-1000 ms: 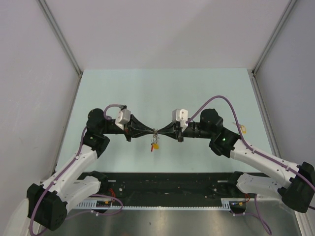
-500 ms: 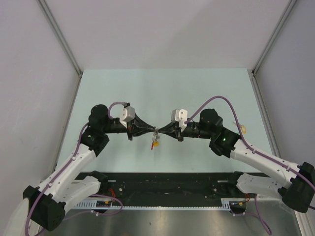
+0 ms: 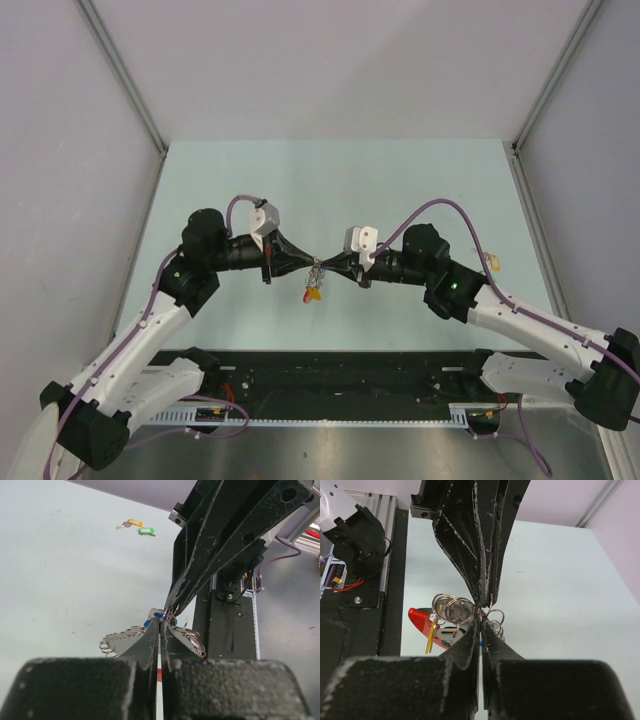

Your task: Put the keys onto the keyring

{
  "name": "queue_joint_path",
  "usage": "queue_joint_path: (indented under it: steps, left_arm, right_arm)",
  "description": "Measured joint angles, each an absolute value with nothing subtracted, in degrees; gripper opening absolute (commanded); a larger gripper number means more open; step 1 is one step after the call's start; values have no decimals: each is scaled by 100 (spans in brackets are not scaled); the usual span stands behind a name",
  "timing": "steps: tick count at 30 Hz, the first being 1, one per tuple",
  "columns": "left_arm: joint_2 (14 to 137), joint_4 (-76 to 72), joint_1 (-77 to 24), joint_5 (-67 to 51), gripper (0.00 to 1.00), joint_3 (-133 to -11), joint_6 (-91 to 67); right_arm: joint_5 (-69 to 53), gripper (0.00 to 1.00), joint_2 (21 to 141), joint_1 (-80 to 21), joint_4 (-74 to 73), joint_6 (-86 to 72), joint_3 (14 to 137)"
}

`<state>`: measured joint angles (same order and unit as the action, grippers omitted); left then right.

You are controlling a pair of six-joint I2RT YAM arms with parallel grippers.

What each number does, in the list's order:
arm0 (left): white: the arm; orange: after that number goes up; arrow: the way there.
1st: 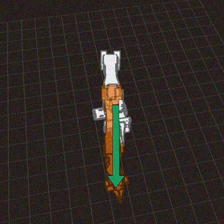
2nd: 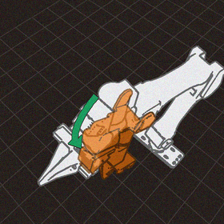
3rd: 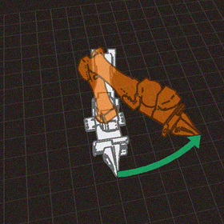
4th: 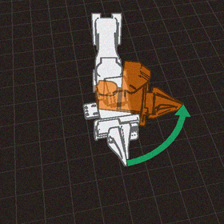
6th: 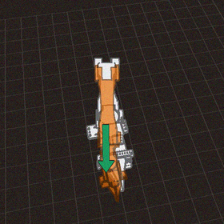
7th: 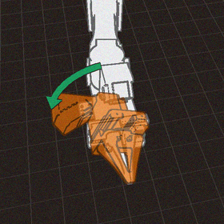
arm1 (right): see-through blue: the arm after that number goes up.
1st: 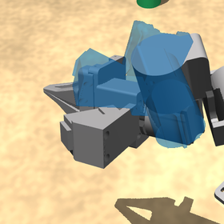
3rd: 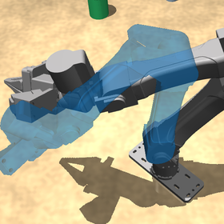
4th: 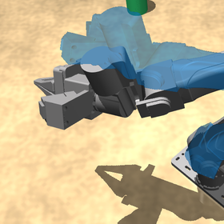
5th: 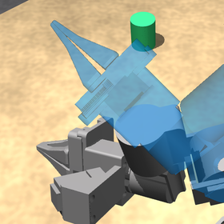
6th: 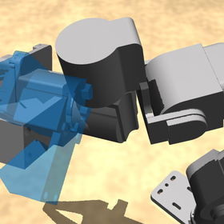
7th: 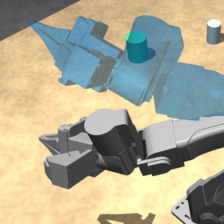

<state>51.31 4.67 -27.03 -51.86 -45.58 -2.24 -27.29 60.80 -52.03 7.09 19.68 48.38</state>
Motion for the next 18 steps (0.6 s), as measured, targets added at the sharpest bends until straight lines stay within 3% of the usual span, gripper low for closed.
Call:
queue_joint_path:
  steps: [18]
  left_arm:
    - [4915, 899, -2827, -4606, 0, -4652, -705]
  right_arm:
    - [-2464, 0, 6077, -5358, 692, 2169, 4847]
